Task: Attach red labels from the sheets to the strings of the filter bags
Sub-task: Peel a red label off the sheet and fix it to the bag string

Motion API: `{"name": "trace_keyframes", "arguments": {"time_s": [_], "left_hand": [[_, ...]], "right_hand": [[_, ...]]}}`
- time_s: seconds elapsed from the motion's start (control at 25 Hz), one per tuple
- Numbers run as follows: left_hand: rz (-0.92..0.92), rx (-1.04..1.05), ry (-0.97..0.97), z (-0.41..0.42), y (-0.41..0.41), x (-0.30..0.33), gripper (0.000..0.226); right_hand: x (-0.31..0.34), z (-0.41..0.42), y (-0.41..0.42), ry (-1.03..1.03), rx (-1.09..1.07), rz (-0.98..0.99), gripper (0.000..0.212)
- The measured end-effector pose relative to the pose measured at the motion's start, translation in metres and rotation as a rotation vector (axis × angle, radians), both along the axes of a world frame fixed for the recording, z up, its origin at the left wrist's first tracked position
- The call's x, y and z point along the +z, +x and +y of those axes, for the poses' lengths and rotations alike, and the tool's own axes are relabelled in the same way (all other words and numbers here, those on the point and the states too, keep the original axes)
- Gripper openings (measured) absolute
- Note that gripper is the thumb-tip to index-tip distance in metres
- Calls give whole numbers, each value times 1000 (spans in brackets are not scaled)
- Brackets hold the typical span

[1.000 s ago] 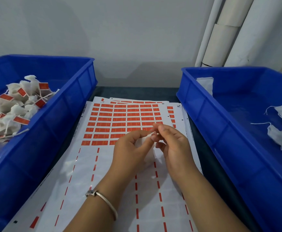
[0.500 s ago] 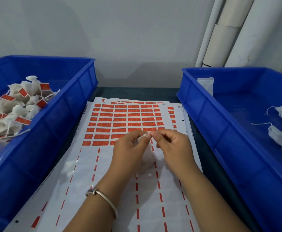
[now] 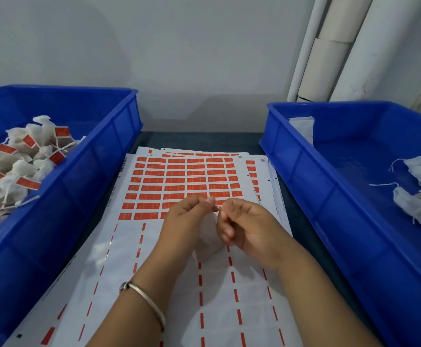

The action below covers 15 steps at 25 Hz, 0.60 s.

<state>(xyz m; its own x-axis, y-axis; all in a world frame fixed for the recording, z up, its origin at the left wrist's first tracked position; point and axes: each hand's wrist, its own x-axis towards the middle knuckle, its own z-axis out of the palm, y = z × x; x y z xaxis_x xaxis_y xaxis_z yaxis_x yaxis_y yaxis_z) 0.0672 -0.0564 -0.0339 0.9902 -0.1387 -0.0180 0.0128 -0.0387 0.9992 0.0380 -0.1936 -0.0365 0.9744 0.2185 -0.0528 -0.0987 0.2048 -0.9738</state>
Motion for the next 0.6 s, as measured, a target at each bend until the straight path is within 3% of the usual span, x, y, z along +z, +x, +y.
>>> {"name": "trace_keyframes", "arguments": {"time_s": [0.16, 0.32, 0.48, 0.6], "left_hand": [[5, -52, 0, -3, -7, 7, 39], [23, 3, 35, -5, -9, 9, 41], [27, -113, 35, -8, -13, 10, 38], [107, -213, -18, -7, -12, 8, 34]], "right_hand": [[1, -4, 3, 548, -24, 81, 18], [6, -6, 3, 910, 13, 87, 12], [6, -9, 2, 1075, 0, 74, 11], [3, -7, 5, 1017, -111, 132, 13]]}}
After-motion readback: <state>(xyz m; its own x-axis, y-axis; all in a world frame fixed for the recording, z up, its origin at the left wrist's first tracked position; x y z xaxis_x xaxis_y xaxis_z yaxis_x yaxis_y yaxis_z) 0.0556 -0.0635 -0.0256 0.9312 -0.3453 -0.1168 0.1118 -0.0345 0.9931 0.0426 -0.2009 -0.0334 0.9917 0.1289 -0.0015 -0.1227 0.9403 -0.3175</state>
